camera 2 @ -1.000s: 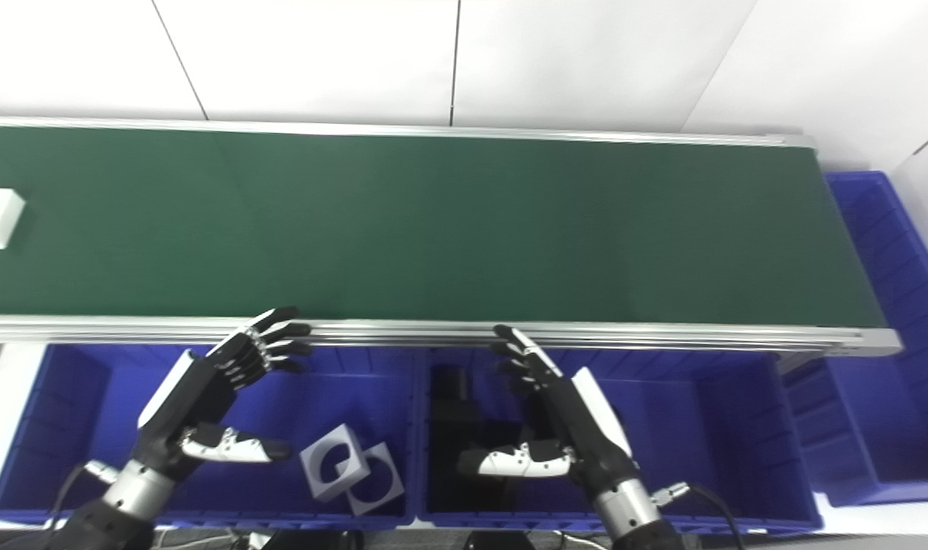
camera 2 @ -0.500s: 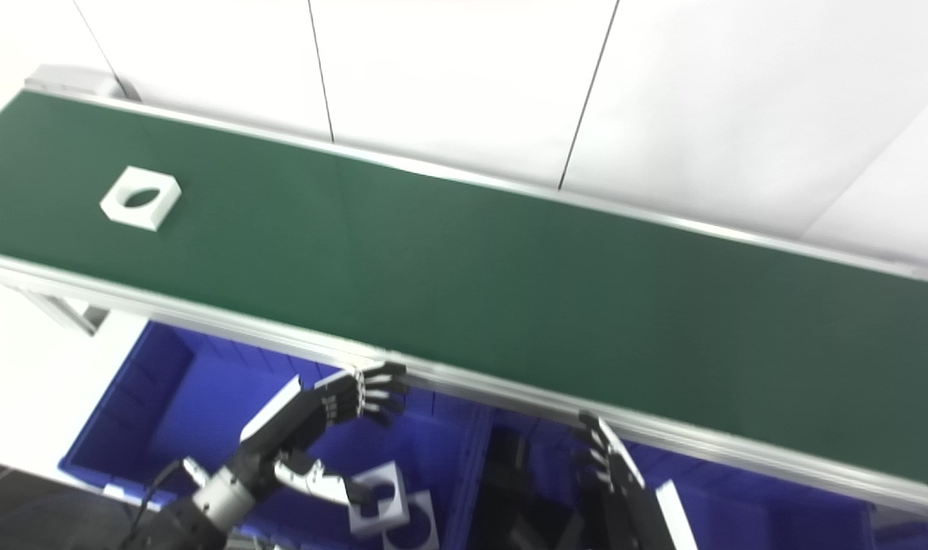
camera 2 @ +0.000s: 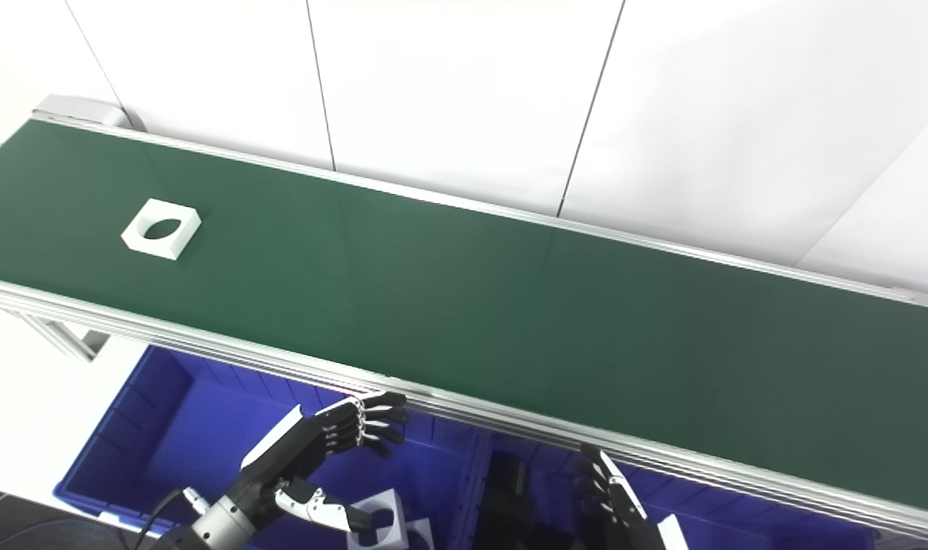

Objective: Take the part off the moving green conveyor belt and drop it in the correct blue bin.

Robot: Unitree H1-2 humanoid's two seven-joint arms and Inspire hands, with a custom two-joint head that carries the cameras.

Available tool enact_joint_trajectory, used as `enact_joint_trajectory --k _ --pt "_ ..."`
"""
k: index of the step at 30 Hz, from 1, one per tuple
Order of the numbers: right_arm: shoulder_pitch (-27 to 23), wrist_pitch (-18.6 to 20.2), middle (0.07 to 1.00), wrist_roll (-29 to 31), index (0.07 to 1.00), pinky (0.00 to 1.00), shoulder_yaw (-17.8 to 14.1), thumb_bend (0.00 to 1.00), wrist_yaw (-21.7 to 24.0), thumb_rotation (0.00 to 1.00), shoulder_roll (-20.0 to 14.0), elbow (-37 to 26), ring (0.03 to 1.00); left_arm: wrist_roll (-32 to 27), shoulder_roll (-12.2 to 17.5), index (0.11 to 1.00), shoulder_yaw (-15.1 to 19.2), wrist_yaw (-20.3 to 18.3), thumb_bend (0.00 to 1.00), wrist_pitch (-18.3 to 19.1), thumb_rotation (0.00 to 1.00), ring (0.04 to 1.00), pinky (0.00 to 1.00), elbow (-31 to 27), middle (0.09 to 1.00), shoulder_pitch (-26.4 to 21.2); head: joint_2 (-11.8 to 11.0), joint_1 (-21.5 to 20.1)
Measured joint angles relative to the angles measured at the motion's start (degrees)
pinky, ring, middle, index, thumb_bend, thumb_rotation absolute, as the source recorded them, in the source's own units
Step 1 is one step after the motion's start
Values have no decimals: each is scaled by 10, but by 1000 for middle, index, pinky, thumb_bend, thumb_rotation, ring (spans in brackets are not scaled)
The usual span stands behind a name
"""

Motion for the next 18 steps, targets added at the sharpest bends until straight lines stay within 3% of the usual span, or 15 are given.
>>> enact_joint_trajectory --k 4,18 --pt "0 0 869 2 914 721 1 932 -1 32 5 2 814 0 -1 828 1 -1 919 0 248 702 606 2 789 0 -13 -4" --pt "-9 -1 862 0 898 694 4 963 -4 16 8 19 804 -2 -3 820 13 -9 931 0 236 698 605 19 778 -5 -20 -14"
